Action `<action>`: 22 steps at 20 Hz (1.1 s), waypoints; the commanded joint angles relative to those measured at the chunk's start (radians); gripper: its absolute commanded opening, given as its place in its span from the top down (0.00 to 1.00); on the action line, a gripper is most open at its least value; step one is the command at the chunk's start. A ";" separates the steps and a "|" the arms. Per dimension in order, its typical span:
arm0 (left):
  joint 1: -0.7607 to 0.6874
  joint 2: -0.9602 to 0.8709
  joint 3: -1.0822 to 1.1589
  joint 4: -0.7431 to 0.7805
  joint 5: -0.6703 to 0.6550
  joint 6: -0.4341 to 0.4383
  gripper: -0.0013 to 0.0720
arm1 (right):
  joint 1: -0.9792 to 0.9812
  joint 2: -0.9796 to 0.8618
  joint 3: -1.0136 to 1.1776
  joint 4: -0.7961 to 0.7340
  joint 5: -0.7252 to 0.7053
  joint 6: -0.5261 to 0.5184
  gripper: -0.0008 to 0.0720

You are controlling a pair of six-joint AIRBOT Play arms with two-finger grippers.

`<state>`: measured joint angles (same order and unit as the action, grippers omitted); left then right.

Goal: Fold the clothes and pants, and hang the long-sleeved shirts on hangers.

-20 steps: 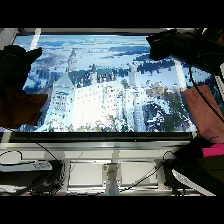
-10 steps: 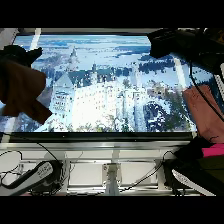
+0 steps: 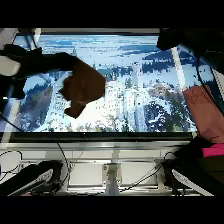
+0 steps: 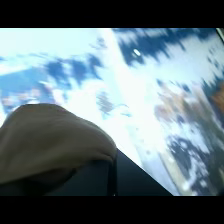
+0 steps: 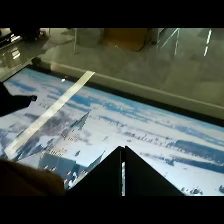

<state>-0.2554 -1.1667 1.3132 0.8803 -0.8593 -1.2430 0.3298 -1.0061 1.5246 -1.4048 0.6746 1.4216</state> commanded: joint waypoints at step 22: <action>-0.333 -0.203 -0.002 0.496 -0.509 0.017 0.37 | -0.254 -0.272 -0.003 -0.031 0.325 -0.006 0.62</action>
<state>-0.6056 -1.3964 1.3117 1.3495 -1.4128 -1.2228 0.0765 -1.2266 1.5223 -1.4399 1.0214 1.4170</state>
